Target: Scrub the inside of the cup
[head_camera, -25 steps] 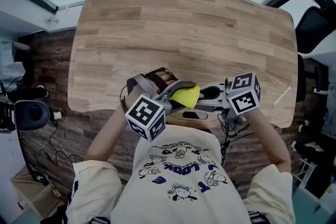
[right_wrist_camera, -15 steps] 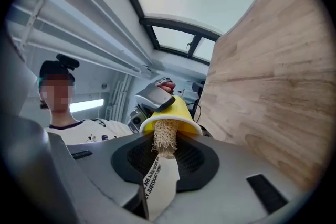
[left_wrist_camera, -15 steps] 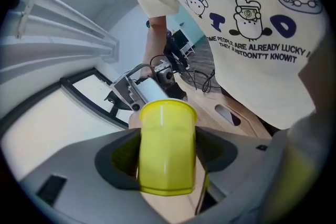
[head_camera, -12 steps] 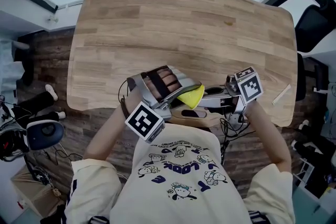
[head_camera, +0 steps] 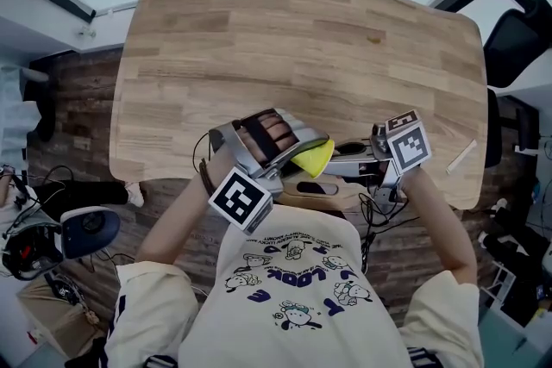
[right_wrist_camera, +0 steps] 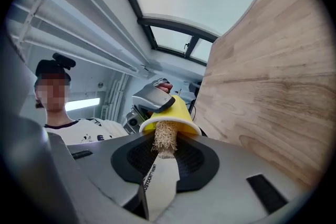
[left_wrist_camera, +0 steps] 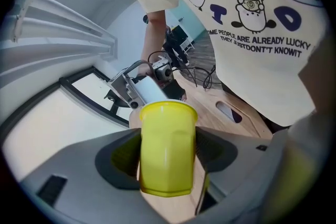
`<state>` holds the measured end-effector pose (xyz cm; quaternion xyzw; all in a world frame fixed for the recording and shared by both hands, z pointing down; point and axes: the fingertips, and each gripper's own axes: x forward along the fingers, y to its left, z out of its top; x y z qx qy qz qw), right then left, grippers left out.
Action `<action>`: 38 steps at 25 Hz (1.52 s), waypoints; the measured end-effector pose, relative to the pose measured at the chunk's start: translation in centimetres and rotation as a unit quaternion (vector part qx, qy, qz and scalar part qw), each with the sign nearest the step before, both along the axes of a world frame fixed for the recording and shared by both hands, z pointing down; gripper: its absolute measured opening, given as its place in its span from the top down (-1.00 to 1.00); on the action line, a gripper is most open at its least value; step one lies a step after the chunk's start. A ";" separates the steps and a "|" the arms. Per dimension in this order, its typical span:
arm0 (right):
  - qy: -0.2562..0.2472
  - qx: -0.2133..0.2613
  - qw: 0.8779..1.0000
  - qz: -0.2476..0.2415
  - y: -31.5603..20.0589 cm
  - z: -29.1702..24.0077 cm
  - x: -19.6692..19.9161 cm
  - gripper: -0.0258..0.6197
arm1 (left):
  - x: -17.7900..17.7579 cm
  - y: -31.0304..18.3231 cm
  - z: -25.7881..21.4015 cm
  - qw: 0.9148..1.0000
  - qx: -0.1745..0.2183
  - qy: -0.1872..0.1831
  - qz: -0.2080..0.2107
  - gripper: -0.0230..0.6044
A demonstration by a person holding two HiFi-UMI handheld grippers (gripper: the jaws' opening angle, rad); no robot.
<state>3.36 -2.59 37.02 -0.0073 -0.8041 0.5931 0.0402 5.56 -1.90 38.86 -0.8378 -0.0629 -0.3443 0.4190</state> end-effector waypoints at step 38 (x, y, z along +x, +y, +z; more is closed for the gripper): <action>0.359 0.504 0.778 -0.110 -0.6 3.0 -0.6 0.66 | -0.2 -0.8 3.0 0.960 -0.239 -0.036 -0.139 -0.10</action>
